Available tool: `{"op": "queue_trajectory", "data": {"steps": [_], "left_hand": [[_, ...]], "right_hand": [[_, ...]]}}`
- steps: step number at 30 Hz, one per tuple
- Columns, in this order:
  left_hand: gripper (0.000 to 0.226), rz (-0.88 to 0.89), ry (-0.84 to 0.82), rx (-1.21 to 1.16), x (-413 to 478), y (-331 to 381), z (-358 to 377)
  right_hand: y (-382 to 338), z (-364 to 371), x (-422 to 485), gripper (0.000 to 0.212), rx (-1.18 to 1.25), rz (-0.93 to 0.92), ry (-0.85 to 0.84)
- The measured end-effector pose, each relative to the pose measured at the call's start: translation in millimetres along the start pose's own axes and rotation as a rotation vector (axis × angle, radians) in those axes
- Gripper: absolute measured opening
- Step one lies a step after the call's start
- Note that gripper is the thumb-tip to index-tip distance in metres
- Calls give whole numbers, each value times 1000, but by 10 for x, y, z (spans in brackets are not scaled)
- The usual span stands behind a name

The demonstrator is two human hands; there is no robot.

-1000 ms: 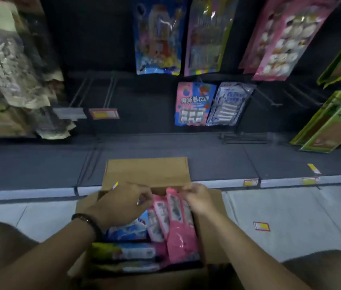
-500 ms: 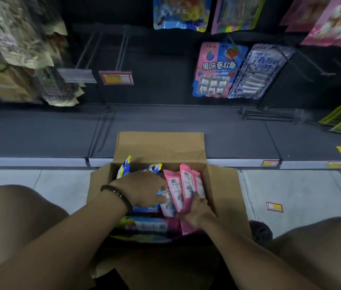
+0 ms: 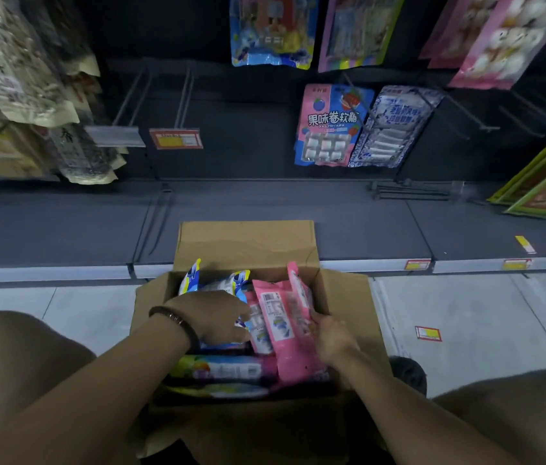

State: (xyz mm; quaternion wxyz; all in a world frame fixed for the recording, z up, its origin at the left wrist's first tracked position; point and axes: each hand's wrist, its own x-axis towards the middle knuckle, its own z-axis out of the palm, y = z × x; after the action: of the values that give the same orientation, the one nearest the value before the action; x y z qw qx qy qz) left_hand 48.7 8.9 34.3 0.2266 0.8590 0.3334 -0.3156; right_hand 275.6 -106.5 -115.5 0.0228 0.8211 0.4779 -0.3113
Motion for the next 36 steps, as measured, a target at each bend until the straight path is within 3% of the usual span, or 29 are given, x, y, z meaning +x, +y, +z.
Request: {"op": "queue_trajectory", "data": {"steps": [2,3,5,7,11,15,17,20,22,25,29,31,36], "left_hand": [[50,-14,22,-7,-12,-35,13],[49,-19,41,-20,-13,-63,19],[50,-31,81,-58,-13,-108,22],[51,-26,152,-80,-6,-131,16],[66,26,423,-112,-14,-93,-5],[97,30,713,-255,49,51,-25],[91,71,689,-341,89,90,-27],[23,224,572,-673,68,193,-27],[7,273,593,-775,57,236,-42],[4,280,674,-761,77,183,-77],[14,248,664,-915,48,101,-77],[17,271,669,-1043,8,124,-94],[24,300,523,-1303,-96,208,-182]], "right_hand": [[43,-232,-104,32,99,-32,73],[85,-341,-154,30,146,-47,109],[159,-563,-257,47,215,-84,192],[166,-773,-342,34,330,-145,259],[69,-1139,-465,28,435,-317,336],[-86,-1400,-609,21,395,-451,271],[-222,-1507,-715,19,351,-508,294],[-335,-1599,-785,16,356,-554,370],[-362,-1632,-813,16,364,-559,424],[-332,-1640,-800,18,418,-555,572],[-181,-1686,-705,69,535,-421,686],[-136,-1669,-726,84,580,-425,651],[-268,-1488,-797,88,857,-502,391]]}}
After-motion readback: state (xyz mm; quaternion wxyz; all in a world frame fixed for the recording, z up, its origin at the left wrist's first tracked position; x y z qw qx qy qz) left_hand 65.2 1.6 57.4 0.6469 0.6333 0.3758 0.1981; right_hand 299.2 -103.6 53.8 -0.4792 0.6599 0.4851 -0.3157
